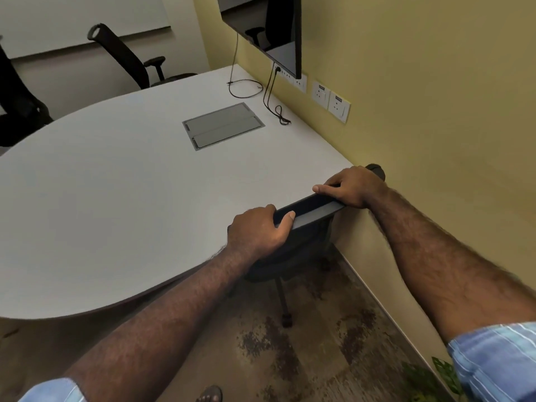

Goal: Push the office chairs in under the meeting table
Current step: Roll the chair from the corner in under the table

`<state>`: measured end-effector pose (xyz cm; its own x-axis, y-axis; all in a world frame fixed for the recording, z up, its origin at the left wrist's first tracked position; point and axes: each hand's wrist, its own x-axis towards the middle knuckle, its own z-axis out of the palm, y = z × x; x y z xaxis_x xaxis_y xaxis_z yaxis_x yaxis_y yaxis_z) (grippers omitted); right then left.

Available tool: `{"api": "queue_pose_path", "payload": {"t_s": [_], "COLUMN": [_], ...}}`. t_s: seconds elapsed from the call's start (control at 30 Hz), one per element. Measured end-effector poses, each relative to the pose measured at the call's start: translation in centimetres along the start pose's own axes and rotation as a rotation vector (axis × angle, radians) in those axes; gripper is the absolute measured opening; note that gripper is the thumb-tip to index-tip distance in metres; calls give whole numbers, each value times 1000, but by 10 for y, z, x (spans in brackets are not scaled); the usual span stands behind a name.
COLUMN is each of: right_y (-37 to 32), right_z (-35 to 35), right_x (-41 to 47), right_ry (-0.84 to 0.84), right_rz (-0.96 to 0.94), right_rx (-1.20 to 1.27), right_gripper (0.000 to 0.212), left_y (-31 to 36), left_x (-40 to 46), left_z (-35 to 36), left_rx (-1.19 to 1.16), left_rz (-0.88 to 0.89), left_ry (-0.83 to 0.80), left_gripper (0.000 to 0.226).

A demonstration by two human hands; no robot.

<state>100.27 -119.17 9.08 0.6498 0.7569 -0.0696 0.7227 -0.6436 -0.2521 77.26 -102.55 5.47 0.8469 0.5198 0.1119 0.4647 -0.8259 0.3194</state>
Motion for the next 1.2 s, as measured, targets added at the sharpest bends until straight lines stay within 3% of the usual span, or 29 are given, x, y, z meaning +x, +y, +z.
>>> {"api": "queue_pose_path", "payload": {"t_s": [0.17,0.37,0.57,0.8,0.93,1.2], "right_y": [1,3,-31,-130,-201,-356], "right_z": [2,8,28,75,106,156], "right_x": [-4,-11,-36,-82,-109,-166], "right_ry": [33,149,314,477,421,261], "right_rz": [-38,-81,-88,-217,-265,-552], "right_rx": [21,92,149,254,255,288], "right_gripper": [65,51,41,29,33,45], "left_y": [0,-24,-61,-100,-132,-221], "left_x": [-5,-45,-86,-137,-184,-310], "left_z": [-10,-20,-36,-47,-54,-87], "left_rx": [-20,-98,-100,-155,-175,-182], "left_rz": [26,155,91,-39,-131,-314], "left_ry": [-28,137,191,201,214,364], "left_gripper": [74,61,63,66,69,58]}}
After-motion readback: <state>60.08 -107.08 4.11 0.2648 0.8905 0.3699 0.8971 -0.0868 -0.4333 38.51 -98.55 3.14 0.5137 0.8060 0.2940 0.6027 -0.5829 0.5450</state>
